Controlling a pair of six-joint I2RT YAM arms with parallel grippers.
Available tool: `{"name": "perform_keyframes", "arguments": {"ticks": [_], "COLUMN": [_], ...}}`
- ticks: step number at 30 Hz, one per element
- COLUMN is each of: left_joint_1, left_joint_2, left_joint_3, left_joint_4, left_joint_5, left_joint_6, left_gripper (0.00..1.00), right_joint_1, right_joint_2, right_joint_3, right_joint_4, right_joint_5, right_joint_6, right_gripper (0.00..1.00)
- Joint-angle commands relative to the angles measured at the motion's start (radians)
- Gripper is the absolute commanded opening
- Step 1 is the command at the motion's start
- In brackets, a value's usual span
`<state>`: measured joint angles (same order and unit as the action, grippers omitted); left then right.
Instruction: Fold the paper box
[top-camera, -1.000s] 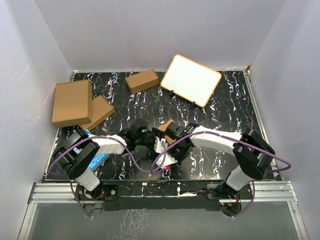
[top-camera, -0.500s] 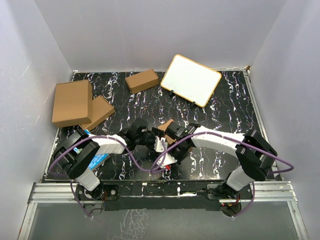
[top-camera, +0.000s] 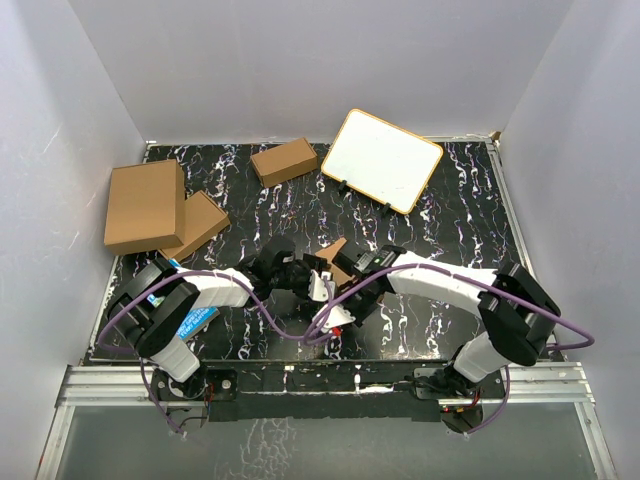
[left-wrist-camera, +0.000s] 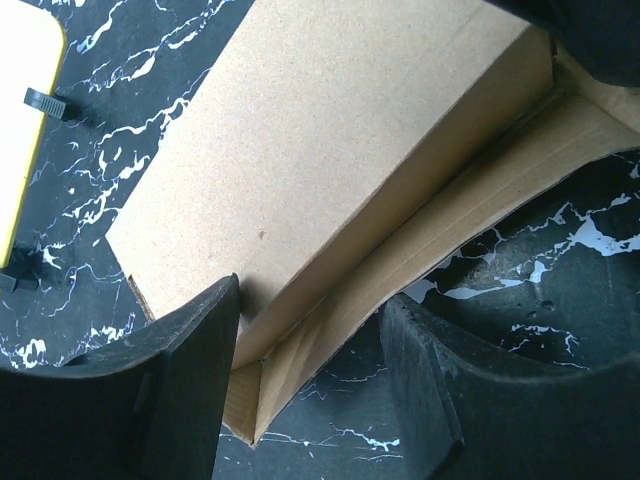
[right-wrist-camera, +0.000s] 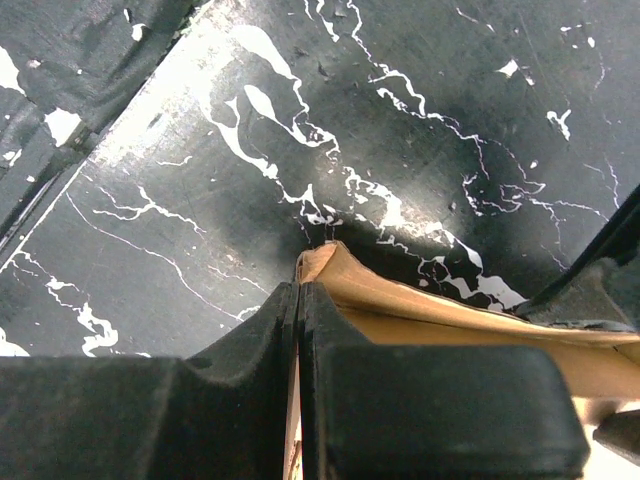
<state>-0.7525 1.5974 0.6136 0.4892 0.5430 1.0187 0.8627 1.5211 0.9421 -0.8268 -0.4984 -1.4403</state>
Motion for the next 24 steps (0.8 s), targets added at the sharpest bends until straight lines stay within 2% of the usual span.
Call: {"name": "perform_keyframes", "arguments": {"ticks": [1, 17, 24], "left_joint_1": [-0.019, -0.019, -0.019], "left_joint_2": [0.033, -0.011, -0.063], "left_joint_3": [-0.015, -0.01, -0.008], "left_joint_4": [-0.134, -0.177, -0.21], "left_joint_5": [0.043, 0.017, 0.015], "left_joint_6": [-0.004, -0.043, -0.06], "left_gripper": [0.54, 0.6, 0.67], "right_joint_1": [-0.034, -0.074, -0.074], "right_joint_2": [-0.067, -0.109, -0.091], "right_joint_3": [0.026, -0.024, -0.024], "right_joint_4": [0.209, 0.172, 0.141], "right_joint_5": [-0.016, -0.052, -0.056], "right_joint_6": [0.012, -0.037, -0.063], "right_gripper": [0.08, 0.08, 0.08]}}
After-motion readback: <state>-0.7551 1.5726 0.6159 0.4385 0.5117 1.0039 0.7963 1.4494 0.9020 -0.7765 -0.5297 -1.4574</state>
